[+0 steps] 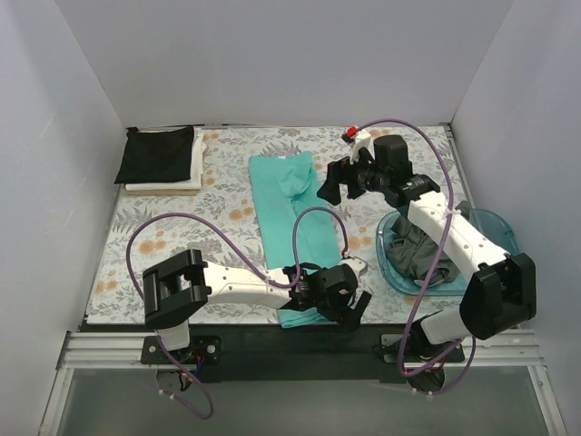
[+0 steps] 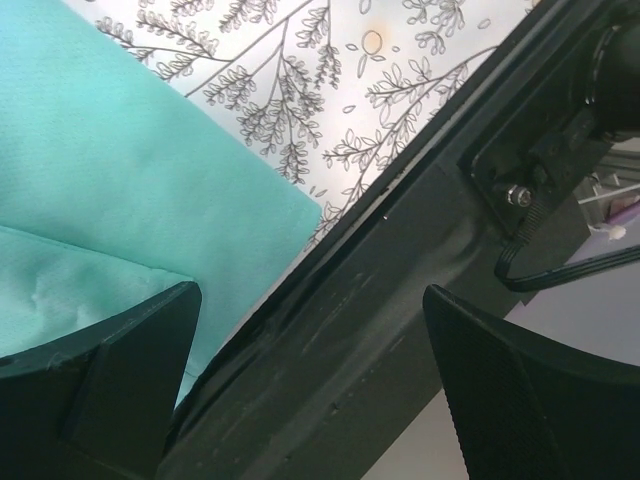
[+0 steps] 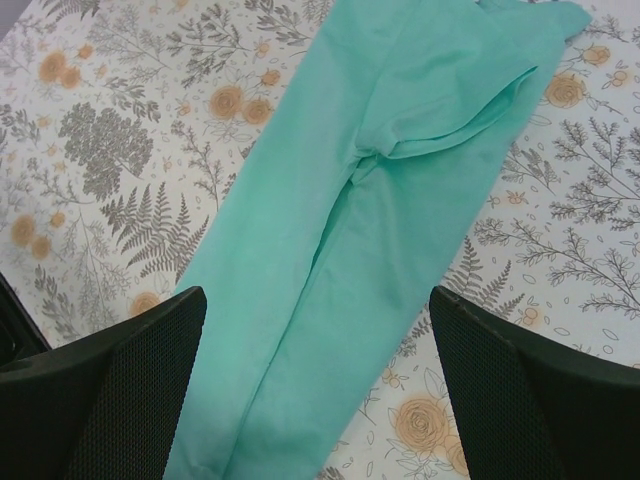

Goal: Fold and stack the t-shirts
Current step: Fold the tshirt

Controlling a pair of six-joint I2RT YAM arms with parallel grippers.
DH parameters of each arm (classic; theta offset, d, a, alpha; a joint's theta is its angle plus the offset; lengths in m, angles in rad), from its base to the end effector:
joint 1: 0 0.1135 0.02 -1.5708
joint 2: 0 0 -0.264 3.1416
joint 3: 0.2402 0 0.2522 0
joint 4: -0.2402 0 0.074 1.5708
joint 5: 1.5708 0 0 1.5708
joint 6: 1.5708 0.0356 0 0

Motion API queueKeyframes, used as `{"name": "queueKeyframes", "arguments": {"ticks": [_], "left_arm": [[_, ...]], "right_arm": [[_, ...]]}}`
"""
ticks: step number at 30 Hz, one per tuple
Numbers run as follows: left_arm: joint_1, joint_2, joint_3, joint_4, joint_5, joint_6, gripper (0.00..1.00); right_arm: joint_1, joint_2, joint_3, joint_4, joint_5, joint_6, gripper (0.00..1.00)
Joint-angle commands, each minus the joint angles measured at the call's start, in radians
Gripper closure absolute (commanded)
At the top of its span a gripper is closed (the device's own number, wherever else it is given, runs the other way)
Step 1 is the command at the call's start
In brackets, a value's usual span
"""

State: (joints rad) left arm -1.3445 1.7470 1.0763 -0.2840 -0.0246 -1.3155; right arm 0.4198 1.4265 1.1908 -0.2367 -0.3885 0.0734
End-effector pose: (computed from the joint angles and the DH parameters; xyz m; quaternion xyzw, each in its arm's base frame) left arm 0.0814 -0.3494 0.1787 0.0101 0.9528 -0.2916 0.0837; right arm 0.2954 0.1466 0.3272 -0.2435 0.8070 0.2847 0.4565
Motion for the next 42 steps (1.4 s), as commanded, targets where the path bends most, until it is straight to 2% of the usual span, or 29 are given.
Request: {"name": "queueKeyframes", "arguments": {"ticks": [1, 12, 18, 21, 25, 27, 29, 32, 34, 42], "left_arm": [[-0.001, -0.003, 0.016, 0.023, 0.052, 0.033, 0.07], [-0.01, -0.07, 0.002, 0.083, 0.203, 0.114, 0.07], [-0.01, -0.125, -0.033, 0.089, 0.175, 0.104, 0.07], [-0.01, -0.182, -0.065, 0.077, 0.103, 0.07, 0.08], [-0.01, -0.292, -0.104, -0.096, -0.168, -0.089, 0.07], [-0.007, -0.362, -0.139, -0.165, -0.28, -0.215, 0.07], [-0.005, -0.423, -0.171, -0.246, -0.326, -0.299, 0.07], [0.005, -0.46, -0.234, -0.326, -0.374, -0.427, 0.08], [0.021, -0.454, -0.259, -0.368, -0.364, -0.471, 0.13], [0.022, -0.317, -0.242, -0.446, -0.321, -0.534, 0.32]], "right_arm": [[-0.003, -0.043, -0.014, 0.04, -0.068, -0.018, 0.02], [-0.003, -0.063, -0.057, 0.048, -0.102, -0.018, 0.02], [-0.003, -0.092, -0.092, 0.047, -0.052, 0.009, 0.02], [-0.001, -0.124, -0.132, 0.05, 0.032, 0.057, 0.02], [-0.006, -0.207, -0.191, 0.047, 0.274, 0.146, 0.02], [-0.007, -0.257, -0.221, 0.048, 0.31, 0.167, 0.02], [-0.007, -0.294, -0.241, 0.048, 0.316, 0.18, 0.02], [-0.009, -0.317, -0.276, 0.048, 0.31, 0.198, 0.02], [-0.009, -0.333, -0.301, 0.046, 0.297, 0.201, 0.02], [-0.01, -0.354, -0.384, 0.048, 0.28, 0.223, 0.02]]}}
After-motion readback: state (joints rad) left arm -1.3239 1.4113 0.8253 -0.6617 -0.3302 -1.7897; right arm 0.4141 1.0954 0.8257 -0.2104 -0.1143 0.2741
